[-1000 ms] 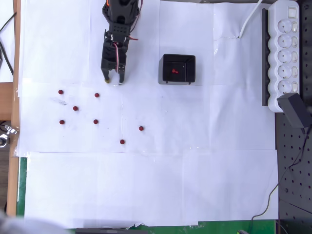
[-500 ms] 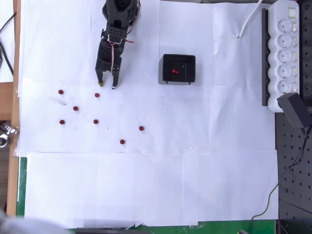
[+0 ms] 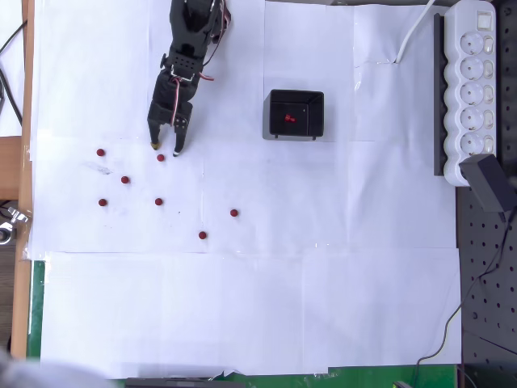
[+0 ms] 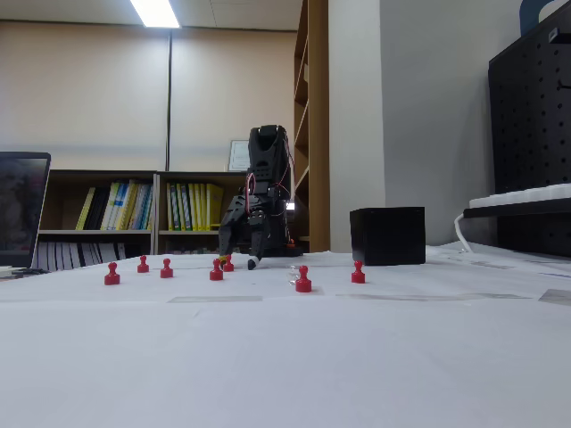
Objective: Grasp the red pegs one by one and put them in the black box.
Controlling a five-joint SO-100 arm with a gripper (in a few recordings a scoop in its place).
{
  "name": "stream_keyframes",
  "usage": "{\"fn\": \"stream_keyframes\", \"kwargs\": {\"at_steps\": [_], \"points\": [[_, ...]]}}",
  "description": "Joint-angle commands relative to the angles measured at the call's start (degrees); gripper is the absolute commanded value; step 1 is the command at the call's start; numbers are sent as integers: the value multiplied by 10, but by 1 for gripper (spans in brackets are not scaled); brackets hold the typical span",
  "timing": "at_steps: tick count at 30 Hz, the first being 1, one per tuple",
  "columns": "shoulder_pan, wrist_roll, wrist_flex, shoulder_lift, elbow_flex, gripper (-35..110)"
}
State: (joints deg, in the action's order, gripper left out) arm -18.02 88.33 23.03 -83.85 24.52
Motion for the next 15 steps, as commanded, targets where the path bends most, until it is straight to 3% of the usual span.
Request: {"fn": "stream_keyframes", "kwargs": {"at_steps": [1,15], "points": [[-9,4,4,-30,33,16],[9,5,9,-54,52,16]]}}
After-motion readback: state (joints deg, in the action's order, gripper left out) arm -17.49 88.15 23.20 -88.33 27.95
